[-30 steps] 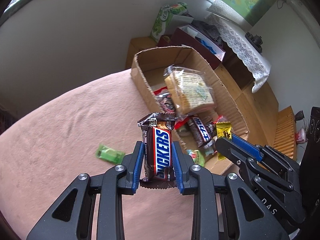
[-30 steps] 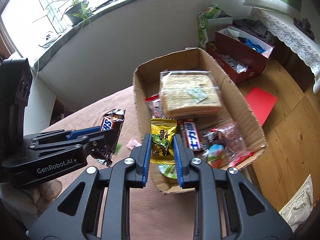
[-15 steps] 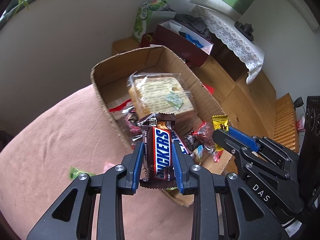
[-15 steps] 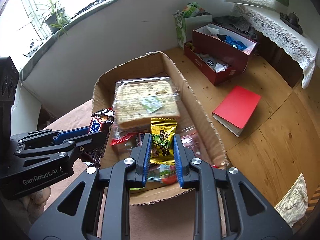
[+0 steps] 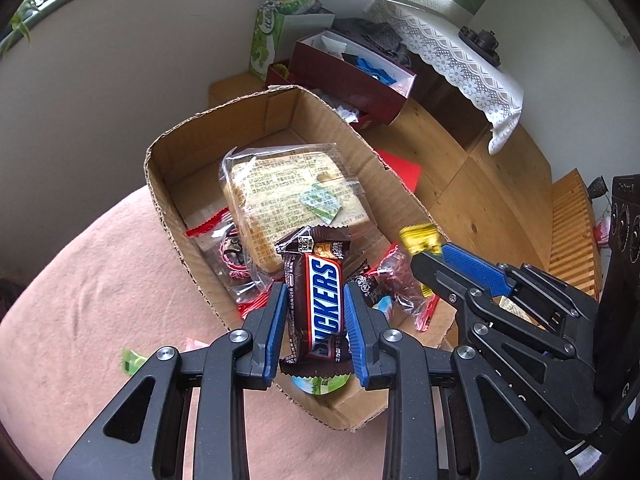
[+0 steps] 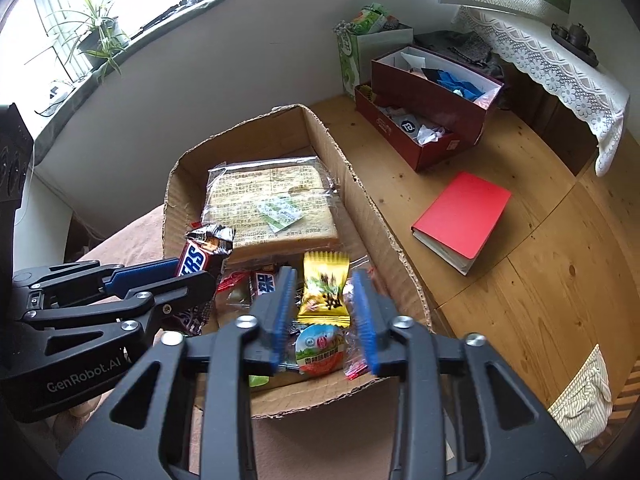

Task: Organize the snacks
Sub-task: 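Carry the Snickers bar and yellow candy into the box and open both tools, then move both open tools back over the green and pink candies on the table, then grasp the green candy with the left tool while the right tool grasps the pink candy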

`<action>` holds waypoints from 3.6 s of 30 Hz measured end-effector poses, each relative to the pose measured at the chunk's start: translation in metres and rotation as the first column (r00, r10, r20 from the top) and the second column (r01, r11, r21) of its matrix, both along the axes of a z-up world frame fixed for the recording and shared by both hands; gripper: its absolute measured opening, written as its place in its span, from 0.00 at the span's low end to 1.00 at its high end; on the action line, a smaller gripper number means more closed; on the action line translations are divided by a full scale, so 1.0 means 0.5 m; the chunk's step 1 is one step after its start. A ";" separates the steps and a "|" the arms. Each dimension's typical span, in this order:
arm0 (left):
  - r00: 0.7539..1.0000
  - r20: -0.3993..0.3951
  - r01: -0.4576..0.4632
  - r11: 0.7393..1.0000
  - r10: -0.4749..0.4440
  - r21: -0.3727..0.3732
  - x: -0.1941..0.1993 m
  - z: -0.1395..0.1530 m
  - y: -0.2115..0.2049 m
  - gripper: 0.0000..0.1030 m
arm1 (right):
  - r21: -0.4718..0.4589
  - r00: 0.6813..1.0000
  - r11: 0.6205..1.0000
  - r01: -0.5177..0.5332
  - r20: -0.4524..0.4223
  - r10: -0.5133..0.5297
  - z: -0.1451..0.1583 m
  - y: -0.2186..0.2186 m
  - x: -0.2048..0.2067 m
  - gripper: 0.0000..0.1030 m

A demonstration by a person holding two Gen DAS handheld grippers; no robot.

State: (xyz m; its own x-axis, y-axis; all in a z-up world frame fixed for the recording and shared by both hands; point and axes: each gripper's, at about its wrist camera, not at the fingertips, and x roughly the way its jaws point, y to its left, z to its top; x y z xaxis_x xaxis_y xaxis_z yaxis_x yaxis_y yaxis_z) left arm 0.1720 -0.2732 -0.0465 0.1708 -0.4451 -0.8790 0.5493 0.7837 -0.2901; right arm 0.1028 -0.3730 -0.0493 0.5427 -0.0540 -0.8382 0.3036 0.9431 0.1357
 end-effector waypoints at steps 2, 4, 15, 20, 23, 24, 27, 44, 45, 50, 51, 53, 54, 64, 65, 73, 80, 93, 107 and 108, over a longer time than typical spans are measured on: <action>1.000 0.002 -0.002 1.000 0.002 0.003 0.001 0.001 0.002 0.30 | -0.008 1.000 1.000 0.013 0.010 -0.013 0.003 -0.002 -0.002 0.50; 1.000 0.003 -0.003 1.000 0.003 -0.001 0.001 0.003 0.003 0.30 | -0.011 1.000 1.000 0.018 0.011 -0.017 0.006 -0.003 -0.004 0.51; 1.000 0.007 -0.027 1.000 0.027 -0.012 0.010 0.011 0.031 0.40 | -0.014 0.999 0.999 0.037 0.013 -0.036 0.010 -0.009 -0.018 0.56; 0.997 -0.002 -0.083 0.996 0.083 -0.024 0.028 0.018 0.087 0.40 | 0.005 0.999 1.000 0.028 0.026 -0.028 0.014 0.008 -0.027 0.56; 0.993 -0.002 -0.117 0.993 0.117 -0.028 0.041 0.020 0.133 0.40 | 0.027 0.999 1.000 0.013 0.040 -0.015 0.020 0.025 -0.031 0.56; 0.992 0.000 -0.126 0.992 0.127 -0.022 0.044 0.019 0.147 0.40 | 0.033 0.999 0.999 0.008 0.044 -0.010 0.021 0.033 -0.033 0.56; 0.984 -0.013 -0.176 0.984 0.176 -0.004 0.059 0.010 0.200 0.40 | 0.052 0.998 0.998 -0.020 0.059 0.017 0.024 0.064 -0.041 0.56; 0.985 -0.030 -0.169 0.986 0.169 0.019 0.057 -0.026 0.300 0.40 | 0.093 0.960 0.956 -0.280 0.043 0.277 -0.013 0.306 -0.088 0.56; 0.992 -0.024 -0.127 0.992 0.127 0.014 0.053 -0.028 0.290 0.40 | 0.096 0.961 0.956 -0.276 0.040 0.273 -0.016 0.307 -0.091 0.56; 0.988 0.067 0.133 0.987 -0.139 0.086 0.014 -0.041 0.221 0.40 | 0.113 0.974 0.967 -0.227 0.013 0.227 -0.039 0.280 -0.112 0.56; 0.981 0.074 0.170 0.981 -0.177 0.096 0.008 -0.044 0.208 0.40 | 0.120 0.977 0.969 -0.214 0.006 0.215 -0.045 0.273 -0.116 0.56; 0.967 0.081 0.230 0.964 -0.242 0.131 0.000 -0.057 0.183 0.40 | 0.144 0.982 0.972 -0.184 -0.013 0.188 -0.060 0.257 -0.122 0.56; 0.963 0.077 0.244 0.959 -0.257 0.145 -0.001 -0.065 0.173 0.40 | 0.154 0.984 0.973 -0.173 -0.020 0.178 -0.067 0.251 -0.124 0.56; 0.971 0.003 0.237 0.964 -0.239 0.116 0.018 -0.118 0.124 0.40 | 0.164 0.981 0.970 -0.177 -0.050 0.188 -0.094 0.240 -0.127 0.50; 0.976 -0.003 0.217 0.970 -0.218 0.109 0.026 -0.121 0.122 0.40 | 0.163 0.981 0.971 -0.177 -0.051 0.188 -0.094 0.240 -0.129 0.50; 0.987 -0.028 0.163 0.982 -0.161 0.096 0.052 -0.152 0.100 0.22 | 0.163 0.984 0.975 -0.153 -0.062 0.165 -0.098 0.228 -0.140 0.50; 0.965 -0.044 0.260 0.961 -0.257 0.095 0.006 -0.152 0.108 0.22 | 0.165 0.984 0.975 -0.151 -0.068 0.165 -0.098 0.229 -0.142 0.50; 0.988 -0.073 0.139 0.990 -0.139 -0.001 -0.029 -0.109 0.221 0.33 | 0.159 0.972 0.963 -0.216 -0.060 0.228 -0.109 0.264 -0.107 0.50; 0.966 -0.223 -0.142 0.989 0.130 -0.035 0.040 -0.146 0.271 0.42 | 0.121 0.929 0.927 -0.356 -0.059 0.365 -0.137 0.324 -0.035 0.50; 0.966 -0.223 -0.141 0.990 0.131 -0.030 0.040 -0.149 0.265 0.42 | 0.124 0.928 0.926 -0.358 -0.059 0.367 -0.139 0.325 -0.033 0.50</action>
